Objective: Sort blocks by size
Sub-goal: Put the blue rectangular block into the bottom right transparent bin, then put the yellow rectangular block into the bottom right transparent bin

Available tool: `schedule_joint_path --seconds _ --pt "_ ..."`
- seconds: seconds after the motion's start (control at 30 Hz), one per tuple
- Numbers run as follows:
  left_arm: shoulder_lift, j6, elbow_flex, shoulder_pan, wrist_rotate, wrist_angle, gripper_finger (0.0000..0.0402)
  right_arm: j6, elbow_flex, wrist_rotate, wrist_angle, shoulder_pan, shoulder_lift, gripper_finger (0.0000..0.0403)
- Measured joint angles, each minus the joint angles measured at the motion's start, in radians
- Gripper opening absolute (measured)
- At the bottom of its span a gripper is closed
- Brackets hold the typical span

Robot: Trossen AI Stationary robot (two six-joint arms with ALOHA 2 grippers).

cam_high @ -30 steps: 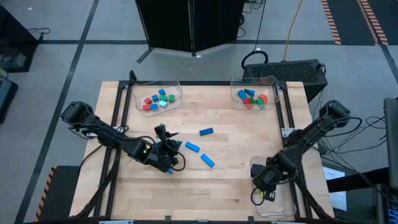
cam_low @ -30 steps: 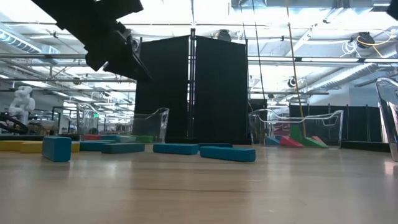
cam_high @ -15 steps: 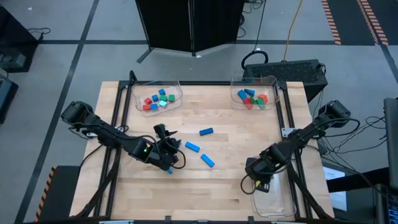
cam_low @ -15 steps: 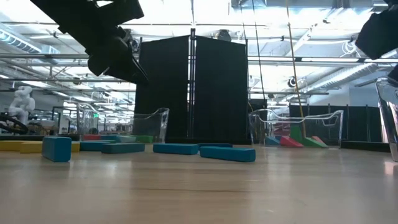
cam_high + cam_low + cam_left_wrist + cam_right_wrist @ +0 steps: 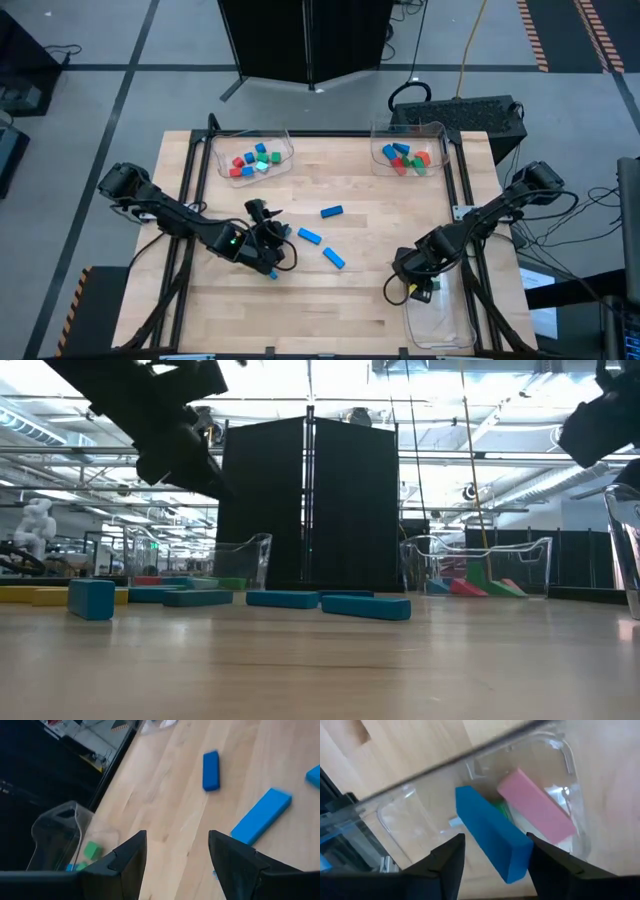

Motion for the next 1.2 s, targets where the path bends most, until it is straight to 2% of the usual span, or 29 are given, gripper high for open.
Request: schedule_joint_path --seconds 0.13,0.27,0.37,0.57,0.67,0.87,1.0,1.2 --pt "0.000 -0.095 0.000 -0.001 0.018 -0.136 0.0212 0.003 0.029 0.012 -0.065 0.004 -0.027 0.0195" --pt "0.000 -0.209 0.000 -0.001 0.070 -0.260 0.0212 0.003 0.112 0.103 -0.151 0.011 -0.072 0.0190" --pt "0.000 -0.267 0.000 -0.001 0.126 -0.311 0.0212 0.002 0.189 0.223 -0.205 0.017 -0.106 0.0188" --pt "0.000 -0.344 0.000 -0.001 0.252 -0.373 0.0212 0.011 0.290 0.558 -0.210 0.024 -0.142 0.0188" --pt "0.000 -0.381 0.000 -0.010 0.298 -0.452 0.0212 -0.003 0.298 0.643 -0.185 0.023 -0.142 0.0187" --pt "0.000 -0.482 -0.001 -0.050 0.324 -0.617 0.0212 -0.016 0.298 0.715 -0.163 0.020 -0.116 0.0187" --pt "0.000 -0.485 -0.022 -0.065 0.336 -0.624 0.0212 -0.016 0.297 0.737 -0.148 0.020 -0.094 0.0187" --pt "0.000 -0.464 -0.118 -0.041 0.527 -0.623 0.0212 -0.038 0.297 0.735 -0.110 0.021 -0.070 0.0187"
